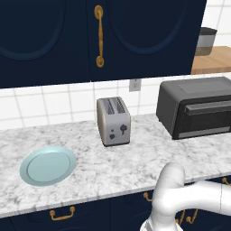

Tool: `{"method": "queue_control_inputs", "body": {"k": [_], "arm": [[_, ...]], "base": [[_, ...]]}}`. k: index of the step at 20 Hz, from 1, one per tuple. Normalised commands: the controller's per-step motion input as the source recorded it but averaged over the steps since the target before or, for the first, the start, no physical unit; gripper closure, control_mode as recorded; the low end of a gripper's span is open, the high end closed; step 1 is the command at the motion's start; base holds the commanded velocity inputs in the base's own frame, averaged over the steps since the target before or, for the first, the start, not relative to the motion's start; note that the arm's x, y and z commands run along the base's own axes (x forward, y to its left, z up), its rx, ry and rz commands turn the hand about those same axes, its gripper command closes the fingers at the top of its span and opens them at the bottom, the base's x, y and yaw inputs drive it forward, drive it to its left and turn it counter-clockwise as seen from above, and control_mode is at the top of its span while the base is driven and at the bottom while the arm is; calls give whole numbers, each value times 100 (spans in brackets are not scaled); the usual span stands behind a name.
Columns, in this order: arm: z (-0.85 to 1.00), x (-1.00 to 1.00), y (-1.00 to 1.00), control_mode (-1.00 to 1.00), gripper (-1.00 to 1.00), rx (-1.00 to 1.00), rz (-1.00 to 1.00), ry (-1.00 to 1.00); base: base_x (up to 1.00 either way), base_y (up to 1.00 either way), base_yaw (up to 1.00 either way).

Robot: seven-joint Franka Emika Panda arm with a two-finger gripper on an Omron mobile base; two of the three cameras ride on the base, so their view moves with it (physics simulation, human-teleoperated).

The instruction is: Pick up the kebab skewer and baguette bread, and place them inside the toaster oven. Close the toaster oven door and start by setting the timer.

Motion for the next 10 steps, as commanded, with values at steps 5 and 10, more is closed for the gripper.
{"method": "queue_control_inputs", "body": {"k": [5,10], "arm": [[0,0,0,-100,100,21,-7,-1],[0,0,0,-100,100,21,-8,-1]], "base": [[0,0,0],[0,0,0]]}}
